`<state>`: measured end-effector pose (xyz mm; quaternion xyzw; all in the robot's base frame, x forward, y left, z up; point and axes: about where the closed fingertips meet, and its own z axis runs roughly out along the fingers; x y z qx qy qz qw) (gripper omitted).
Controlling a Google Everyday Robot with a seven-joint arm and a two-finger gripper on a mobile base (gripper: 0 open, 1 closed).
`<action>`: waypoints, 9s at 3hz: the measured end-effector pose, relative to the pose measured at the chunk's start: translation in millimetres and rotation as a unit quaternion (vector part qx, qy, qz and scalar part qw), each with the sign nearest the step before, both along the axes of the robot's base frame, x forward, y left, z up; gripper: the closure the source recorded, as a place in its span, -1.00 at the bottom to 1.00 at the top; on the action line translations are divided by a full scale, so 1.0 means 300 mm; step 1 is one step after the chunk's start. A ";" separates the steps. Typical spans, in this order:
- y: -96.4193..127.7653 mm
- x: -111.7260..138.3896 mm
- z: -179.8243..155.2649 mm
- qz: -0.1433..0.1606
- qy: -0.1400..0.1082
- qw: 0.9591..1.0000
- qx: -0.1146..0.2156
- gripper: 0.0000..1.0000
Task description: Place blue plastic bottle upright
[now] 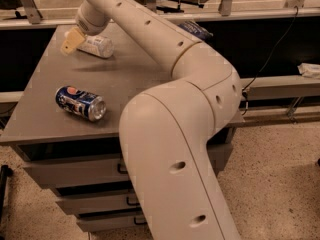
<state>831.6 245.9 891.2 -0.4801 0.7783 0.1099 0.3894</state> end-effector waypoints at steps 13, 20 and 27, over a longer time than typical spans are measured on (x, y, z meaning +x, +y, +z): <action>-0.261 0.085 0.223 -0.045 -0.017 0.999 0.014 1.00; -0.698 -0.300 0.386 0.005 -0.048 0.967 0.251 1.00; -1.042 -0.472 0.340 -0.004 -0.098 0.912 0.399 1.00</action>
Offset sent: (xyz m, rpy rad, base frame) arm 0.0046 0.0075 0.0162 0.0409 0.0233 0.0300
